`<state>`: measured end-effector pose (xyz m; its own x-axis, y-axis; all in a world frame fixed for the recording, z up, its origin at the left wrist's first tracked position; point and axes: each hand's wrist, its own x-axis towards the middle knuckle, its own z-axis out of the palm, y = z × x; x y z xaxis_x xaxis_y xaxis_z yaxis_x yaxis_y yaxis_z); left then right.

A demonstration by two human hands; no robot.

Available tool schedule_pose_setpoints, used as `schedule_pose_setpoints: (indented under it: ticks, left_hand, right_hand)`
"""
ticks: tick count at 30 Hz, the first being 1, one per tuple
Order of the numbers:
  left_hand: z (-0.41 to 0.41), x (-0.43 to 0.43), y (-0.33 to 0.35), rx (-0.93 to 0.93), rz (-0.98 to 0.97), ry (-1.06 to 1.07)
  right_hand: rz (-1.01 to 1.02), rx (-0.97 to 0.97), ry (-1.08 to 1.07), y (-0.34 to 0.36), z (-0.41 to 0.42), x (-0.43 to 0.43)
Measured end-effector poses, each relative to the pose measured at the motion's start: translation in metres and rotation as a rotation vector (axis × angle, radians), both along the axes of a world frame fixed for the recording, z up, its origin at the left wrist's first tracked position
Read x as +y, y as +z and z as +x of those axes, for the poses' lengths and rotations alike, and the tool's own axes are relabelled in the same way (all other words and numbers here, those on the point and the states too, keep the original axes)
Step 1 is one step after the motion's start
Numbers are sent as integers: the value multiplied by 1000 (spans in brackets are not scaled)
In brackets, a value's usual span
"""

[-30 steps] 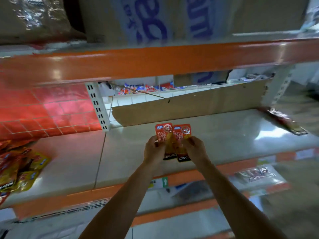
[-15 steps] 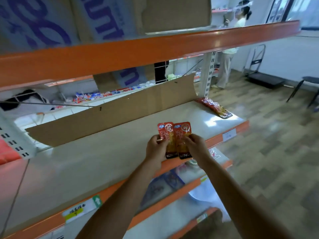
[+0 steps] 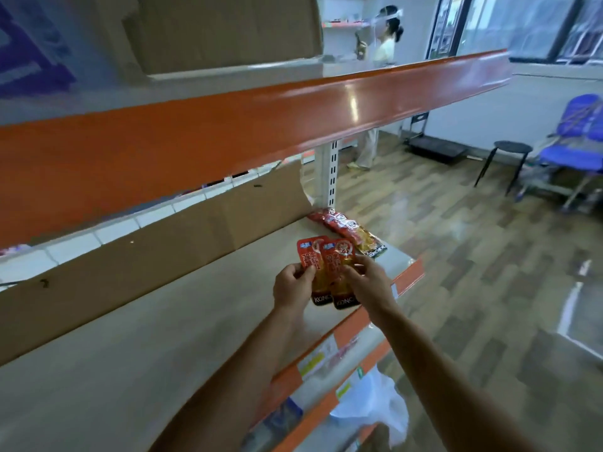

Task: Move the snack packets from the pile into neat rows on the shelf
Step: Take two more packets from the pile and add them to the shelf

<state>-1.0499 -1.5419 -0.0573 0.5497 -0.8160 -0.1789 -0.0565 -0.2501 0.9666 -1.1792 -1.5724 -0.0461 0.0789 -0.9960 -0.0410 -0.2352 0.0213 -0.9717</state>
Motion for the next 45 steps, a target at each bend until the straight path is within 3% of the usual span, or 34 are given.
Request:
schedule_pose_setpoints:
  ticks: [10, 17, 21, 28, 45]
  left_hand:
    - [-17, -75, -9, 50, -3, 32]
    - [-46, -106, -10, 81, 34, 102]
    - [-65, -117, -15, 32, 69, 124]
    - [-86, -126, -18, -179, 141, 234]
    - [-107, -138, -21, -155, 178, 348]
  right_hand:
    - [-44, 26, -29, -11, -20, -81]
    - [-29, -170, -3, -3, -45, -135]
    - [-10, -183, 39, -5, -58, -163]
    - [60, -141, 164, -14, -75, -184]
    - [89, 99, 353, -30, -94, -198]
